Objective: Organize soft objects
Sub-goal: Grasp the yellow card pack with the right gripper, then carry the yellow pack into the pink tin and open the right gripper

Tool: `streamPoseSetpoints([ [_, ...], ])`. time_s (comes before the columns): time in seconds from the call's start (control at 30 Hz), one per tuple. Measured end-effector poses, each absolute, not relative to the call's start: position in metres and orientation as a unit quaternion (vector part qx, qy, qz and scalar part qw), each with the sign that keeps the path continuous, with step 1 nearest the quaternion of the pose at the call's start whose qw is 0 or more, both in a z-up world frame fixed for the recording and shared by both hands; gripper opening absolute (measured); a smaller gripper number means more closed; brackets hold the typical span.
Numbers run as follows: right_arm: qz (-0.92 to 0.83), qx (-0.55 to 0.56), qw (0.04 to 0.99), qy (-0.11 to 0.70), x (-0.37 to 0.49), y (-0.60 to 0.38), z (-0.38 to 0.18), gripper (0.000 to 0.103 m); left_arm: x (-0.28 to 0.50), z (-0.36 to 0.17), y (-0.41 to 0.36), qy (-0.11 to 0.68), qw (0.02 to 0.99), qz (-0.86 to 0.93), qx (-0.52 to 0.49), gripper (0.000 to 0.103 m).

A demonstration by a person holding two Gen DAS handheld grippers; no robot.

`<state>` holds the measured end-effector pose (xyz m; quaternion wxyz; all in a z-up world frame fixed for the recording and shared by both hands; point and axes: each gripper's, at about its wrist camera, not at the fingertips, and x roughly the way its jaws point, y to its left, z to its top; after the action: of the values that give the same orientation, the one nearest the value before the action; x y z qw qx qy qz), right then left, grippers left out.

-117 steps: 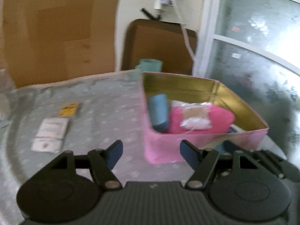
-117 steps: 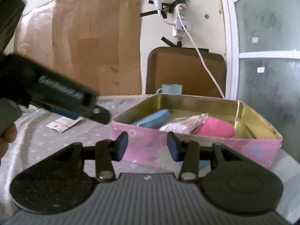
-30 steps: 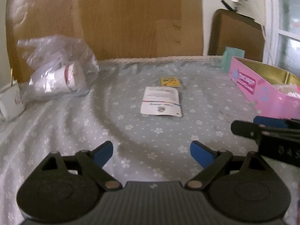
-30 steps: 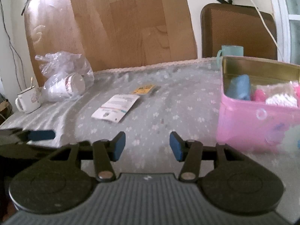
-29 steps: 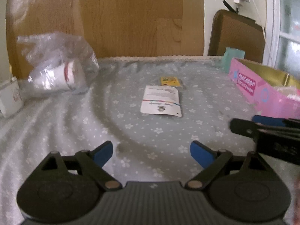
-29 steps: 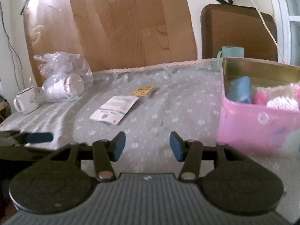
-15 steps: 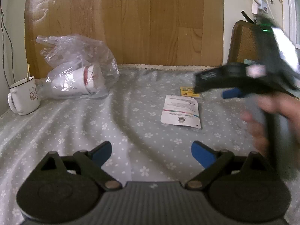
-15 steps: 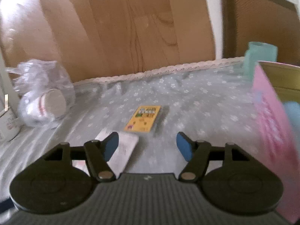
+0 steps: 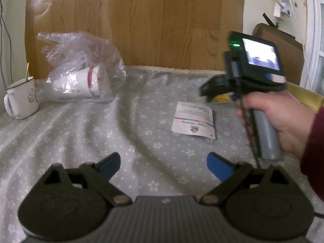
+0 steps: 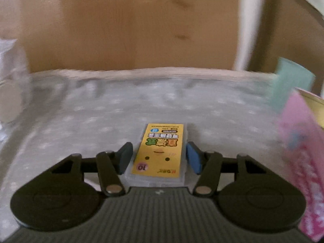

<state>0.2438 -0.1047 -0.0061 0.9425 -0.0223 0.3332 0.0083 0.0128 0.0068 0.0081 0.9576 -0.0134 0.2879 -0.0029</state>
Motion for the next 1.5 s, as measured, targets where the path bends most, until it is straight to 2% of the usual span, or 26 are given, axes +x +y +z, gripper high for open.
streamPoseSetpoints([
  [0.13,0.037,-0.044,0.942,0.33,0.208,-0.116,-0.002,0.061,0.015,0.008,0.01,0.291,0.956,-0.004,-0.023,0.096],
  [0.4,0.167,-0.048,0.924,0.341,0.084,-0.128,0.011,0.061,0.01,0.009,0.013,0.285,0.958,-0.021,-0.042,0.096],
  [0.67,0.178,-0.074,0.937,0.293,-0.065,-0.178,0.008,0.062,-0.002,0.01,-0.012,0.294,0.948,-0.119,-0.017,0.082],
  [0.7,0.167,-0.073,0.941,0.285,-0.077,-0.184,0.005,0.064,-0.004,0.01,-0.018,0.307,0.941,-0.139,-0.026,0.08],
  [0.73,0.156,-0.065,0.946,0.277,-0.083,-0.188,0.003,0.074,-0.007,0.011,-0.024,0.317,0.935,-0.153,-0.037,0.079],
  [0.77,0.146,-0.055,0.949,0.273,-0.09,-0.194,0.002,0.078,-0.011,0.011,-0.03,0.328,0.928,-0.169,-0.05,0.078],
  [0.83,0.14,-0.035,0.953,0.268,-0.097,-0.202,0.0,0.081,-0.019,0.011,-0.047,0.359,0.906,-0.213,-0.074,0.07],
  [0.9,0.145,-0.025,0.952,0.268,-0.096,-0.205,-0.002,0.081,-0.025,0.011,-0.064,0.389,0.885,-0.241,-0.079,0.068],
  [1.0,0.15,-0.032,0.953,0.261,-0.096,-0.204,-0.005,0.079,-0.035,0.011,-0.087,0.413,0.869,-0.263,-0.072,0.068],
  [1.03,0.153,-0.036,0.954,0.256,-0.101,-0.207,-0.006,0.069,-0.038,0.01,-0.095,0.418,0.864,-0.272,-0.069,0.063],
  [1.07,0.162,-0.036,0.955,0.247,-0.104,-0.207,-0.007,0.061,-0.041,0.009,-0.103,0.42,0.862,-0.278,-0.063,0.063],
  [1.17,0.169,-0.028,0.956,0.236,-0.11,-0.212,-0.008,0.061,-0.05,0.006,-0.126,0.406,0.869,-0.282,-0.019,0.054],
  [1.33,0.147,-0.001,0.97,0.193,-0.117,-0.233,0.003,0.061,-0.045,0.027,-0.144,0.386,0.871,-0.303,-0.025,0.052],
  [1.5,0.101,-0.012,0.989,0.107,-0.116,-0.26,0.035,0.061,-0.043,0.073,-0.188,0.309,0.89,-0.336,0.022,0.052],
])
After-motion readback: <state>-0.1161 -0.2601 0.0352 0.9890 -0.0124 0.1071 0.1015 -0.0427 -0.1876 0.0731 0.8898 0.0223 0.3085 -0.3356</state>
